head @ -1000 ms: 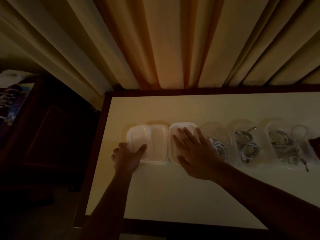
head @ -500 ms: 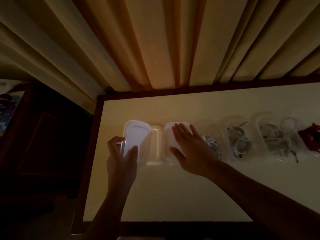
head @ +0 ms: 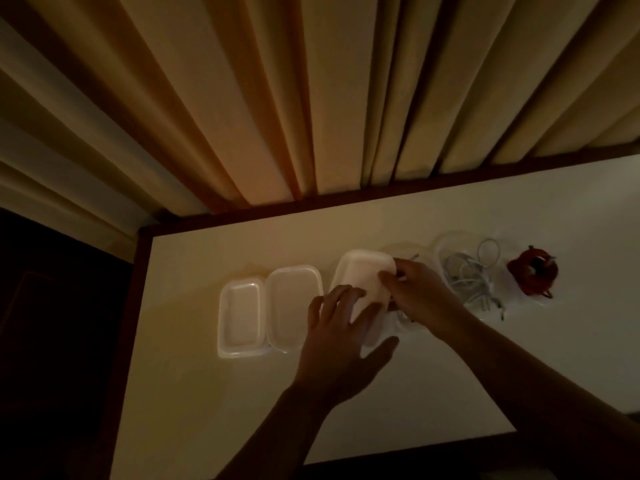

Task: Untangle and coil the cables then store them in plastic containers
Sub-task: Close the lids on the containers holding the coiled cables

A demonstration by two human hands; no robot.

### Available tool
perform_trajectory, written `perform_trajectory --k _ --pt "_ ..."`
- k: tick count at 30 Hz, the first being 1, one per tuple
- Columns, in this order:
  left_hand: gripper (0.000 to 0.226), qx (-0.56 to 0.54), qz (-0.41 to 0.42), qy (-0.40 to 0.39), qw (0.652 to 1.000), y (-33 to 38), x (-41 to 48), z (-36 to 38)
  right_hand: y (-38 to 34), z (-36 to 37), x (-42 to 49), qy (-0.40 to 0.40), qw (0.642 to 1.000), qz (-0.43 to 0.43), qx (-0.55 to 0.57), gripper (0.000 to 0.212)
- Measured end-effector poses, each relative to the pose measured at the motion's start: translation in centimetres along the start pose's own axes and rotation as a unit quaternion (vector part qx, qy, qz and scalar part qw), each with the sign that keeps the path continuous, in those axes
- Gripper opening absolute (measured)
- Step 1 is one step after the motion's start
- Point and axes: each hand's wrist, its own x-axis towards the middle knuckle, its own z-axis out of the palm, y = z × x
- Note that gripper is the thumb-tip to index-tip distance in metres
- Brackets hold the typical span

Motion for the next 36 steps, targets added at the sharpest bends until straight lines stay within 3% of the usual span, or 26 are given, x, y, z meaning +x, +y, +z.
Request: perform_trajectory --k 2,7,10,12,17,19,23,26,31,36 --pt "0.057 0.017 -0.045 -0.031 0.998 -0.5 -0.2 1.4 0.9 0.0 1.3 -0.013 0.987 -0.07 -0.144 0.034" --pt "0.058 0.068 -0.092 -0.091 0.989 -0.5 -0.8 4.1 2.3 0.1 3.9 -0.005 0.894 -0.215 -0.394 0.047" --pt "0.057 0.103 -0.108 -0.077 0.986 0.1 -0.4 4.5 2.3 -0.3 4.3 0.004 0.845 -0.303 -0.441 0.048" --pt "0.057 0.113 -0.113 -0.076 0.984 0.0 0.1 4.4 3.1 -0.1 3.6 -0.031 0.818 -0.35 -0.455 0.05" --pt "0.059 0.116 -0.112 -0.091 0.983 -0.3 0.1 4.4 6.1 0.3 2.6 -0.09 0.758 -0.372 -0.528 0.071" --pt "0.067 0.141 -0.121 -0.09 0.979 -1.2 -0.1 3.8 6.1 0.2 2.9 -0.104 0.753 -0.369 -0.535 0.073" --pt "0.087 0.225 -0.129 -0.178 0.949 -2.4 1.1 1.9 5.6 -0.2 3.6 -0.131 0.749 -0.38 -0.527 0.087" --pt "0.091 0.247 -0.114 -0.228 0.935 -2.0 2.2 1.2 5.6 0.0 3.7 -0.137 0.759 -0.382 -0.509 0.097" --pt "0.096 0.27 -0.093 -0.246 0.926 -1.9 3.4 -0.1 5.1 0.7 3.5 -0.159 0.775 -0.348 -0.503 0.107" --pt "0.096 0.272 -0.099 -0.285 0.914 -2.0 4.0 -0.5 5.2 0.4 3.5 -0.163 0.787 -0.339 -0.489 0.095"
